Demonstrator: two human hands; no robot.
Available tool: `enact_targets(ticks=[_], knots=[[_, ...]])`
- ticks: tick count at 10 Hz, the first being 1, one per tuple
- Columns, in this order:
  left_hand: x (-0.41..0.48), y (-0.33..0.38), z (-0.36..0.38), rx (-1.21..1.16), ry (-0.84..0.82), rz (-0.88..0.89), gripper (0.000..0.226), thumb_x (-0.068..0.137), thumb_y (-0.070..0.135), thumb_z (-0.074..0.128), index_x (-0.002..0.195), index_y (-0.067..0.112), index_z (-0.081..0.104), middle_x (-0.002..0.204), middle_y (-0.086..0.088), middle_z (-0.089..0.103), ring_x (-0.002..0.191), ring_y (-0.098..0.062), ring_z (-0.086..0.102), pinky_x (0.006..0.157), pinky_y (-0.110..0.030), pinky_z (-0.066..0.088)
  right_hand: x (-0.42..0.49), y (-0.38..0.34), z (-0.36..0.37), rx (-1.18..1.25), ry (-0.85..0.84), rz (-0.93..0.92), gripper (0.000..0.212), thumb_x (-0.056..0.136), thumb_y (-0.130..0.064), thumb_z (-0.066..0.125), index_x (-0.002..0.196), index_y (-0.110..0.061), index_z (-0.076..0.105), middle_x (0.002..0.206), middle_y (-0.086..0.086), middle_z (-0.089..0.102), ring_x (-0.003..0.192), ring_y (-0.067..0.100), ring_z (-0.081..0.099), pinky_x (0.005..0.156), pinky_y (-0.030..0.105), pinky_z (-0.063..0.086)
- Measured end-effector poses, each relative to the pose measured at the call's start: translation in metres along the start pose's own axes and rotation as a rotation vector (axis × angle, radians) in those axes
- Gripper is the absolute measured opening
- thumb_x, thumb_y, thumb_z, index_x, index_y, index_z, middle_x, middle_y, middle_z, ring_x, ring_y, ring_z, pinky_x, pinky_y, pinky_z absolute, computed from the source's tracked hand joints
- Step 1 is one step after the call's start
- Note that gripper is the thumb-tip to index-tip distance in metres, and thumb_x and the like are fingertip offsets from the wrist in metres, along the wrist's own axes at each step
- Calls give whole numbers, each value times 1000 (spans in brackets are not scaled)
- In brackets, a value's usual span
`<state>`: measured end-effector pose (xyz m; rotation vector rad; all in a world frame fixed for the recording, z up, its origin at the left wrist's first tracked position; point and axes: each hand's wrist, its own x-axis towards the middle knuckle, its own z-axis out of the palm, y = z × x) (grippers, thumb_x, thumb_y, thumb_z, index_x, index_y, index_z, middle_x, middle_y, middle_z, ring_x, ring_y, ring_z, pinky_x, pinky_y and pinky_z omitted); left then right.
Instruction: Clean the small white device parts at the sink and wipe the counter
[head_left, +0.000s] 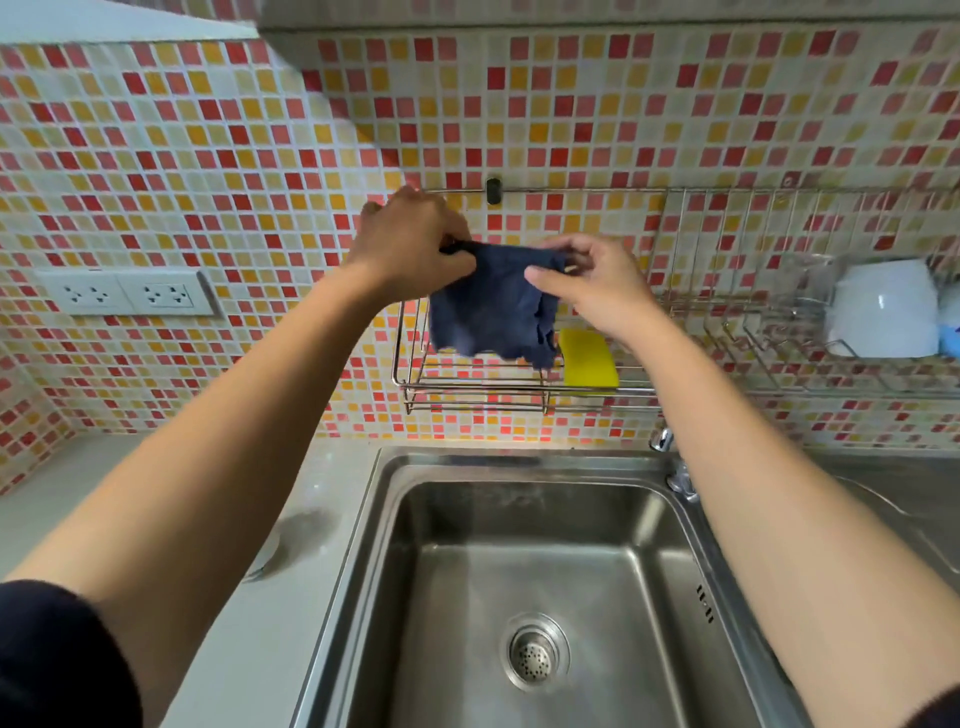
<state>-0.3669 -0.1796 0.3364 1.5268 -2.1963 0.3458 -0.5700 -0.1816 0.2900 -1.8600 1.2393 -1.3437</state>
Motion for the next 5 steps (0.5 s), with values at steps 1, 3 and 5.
enact_targets(ticks=[1, 3, 5], knots=[[7, -6, 16, 61, -103, -21, 22, 81, 33, 55, 95, 22, 68, 99, -3, 64, 110, -30, 47, 89, -46, 33, 10, 16, 6, -90, -36, 4, 21, 77, -19, 73, 93, -26, 62, 95, -9, 63, 93, 10, 59, 82, 25, 46], [18, 0, 81, 403, -305, -15, 26, 85, 26, 53, 108, 20, 64, 111, -5, 63, 116, -29, 45, 95, -47, 29, 24, 63, 31, -505, -154, 70, 28, 81, -14, 68, 108, -15, 62, 104, 8, 65, 97, 25, 60, 78, 25, 44], [22, -9, 110, 390, -163, -7, 40, 91, 19, 54, 130, 16, 47, 125, -8, 59, 120, -29, 47, 93, -42, 36, 31, 79, 36, -755, -166, 27, 45, 82, -8, 62, 125, -16, 52, 124, 12, 58, 110, 31, 55, 91, 37, 47]])
